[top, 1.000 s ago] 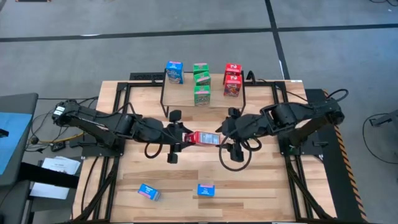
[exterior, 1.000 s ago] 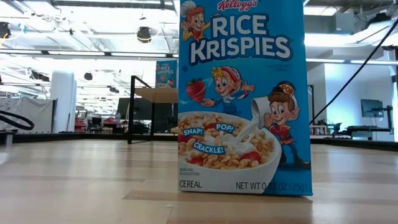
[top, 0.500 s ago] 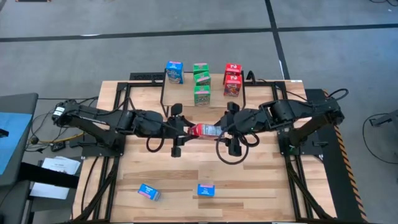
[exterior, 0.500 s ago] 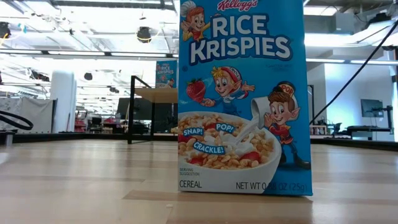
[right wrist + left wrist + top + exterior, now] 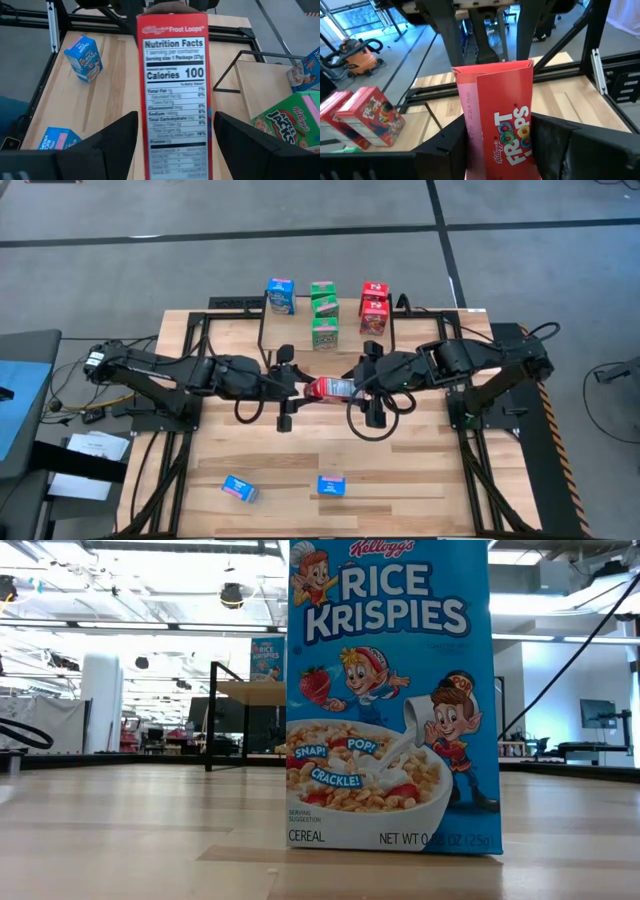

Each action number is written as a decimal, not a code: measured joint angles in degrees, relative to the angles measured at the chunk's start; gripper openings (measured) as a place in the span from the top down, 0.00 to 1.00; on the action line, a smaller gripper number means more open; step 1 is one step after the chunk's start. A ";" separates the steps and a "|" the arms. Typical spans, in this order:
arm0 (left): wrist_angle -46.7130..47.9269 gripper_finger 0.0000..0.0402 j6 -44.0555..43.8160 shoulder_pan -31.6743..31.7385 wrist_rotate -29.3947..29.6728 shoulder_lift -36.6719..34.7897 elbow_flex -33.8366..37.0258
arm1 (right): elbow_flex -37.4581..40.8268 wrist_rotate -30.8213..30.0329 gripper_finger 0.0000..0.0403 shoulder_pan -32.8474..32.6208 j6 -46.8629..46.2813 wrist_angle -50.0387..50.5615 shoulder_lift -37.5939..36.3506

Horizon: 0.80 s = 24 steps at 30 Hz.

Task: Stack cereal on shelf
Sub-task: Put the red cereal box on the shelf aligned with the red cereal boxes

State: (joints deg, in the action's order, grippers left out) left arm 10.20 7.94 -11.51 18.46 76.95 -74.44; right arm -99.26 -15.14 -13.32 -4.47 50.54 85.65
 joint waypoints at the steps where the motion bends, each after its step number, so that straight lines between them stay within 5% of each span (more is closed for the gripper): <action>1: -0.46 0.61 0.01 0.00 0.00 0.00 0.00 | 0.00 0.00 0.29 0.00 0.00 -0.11 0.00; 15: -0.75 0.61 0.00 0.09 0.07 0.00 0.01 | 0.00 0.04 0.30 0.00 -1.98 0.06 0.00; 24: -0.75 0.61 0.97 0.09 0.02 0.00 0.01 | 0.00 0.07 0.48 0.00 -1.95 0.26 0.00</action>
State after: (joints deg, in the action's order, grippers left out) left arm 9.45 8.92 -11.42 18.48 76.95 -74.43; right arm -99.26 -15.07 -13.32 -6.42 50.80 85.65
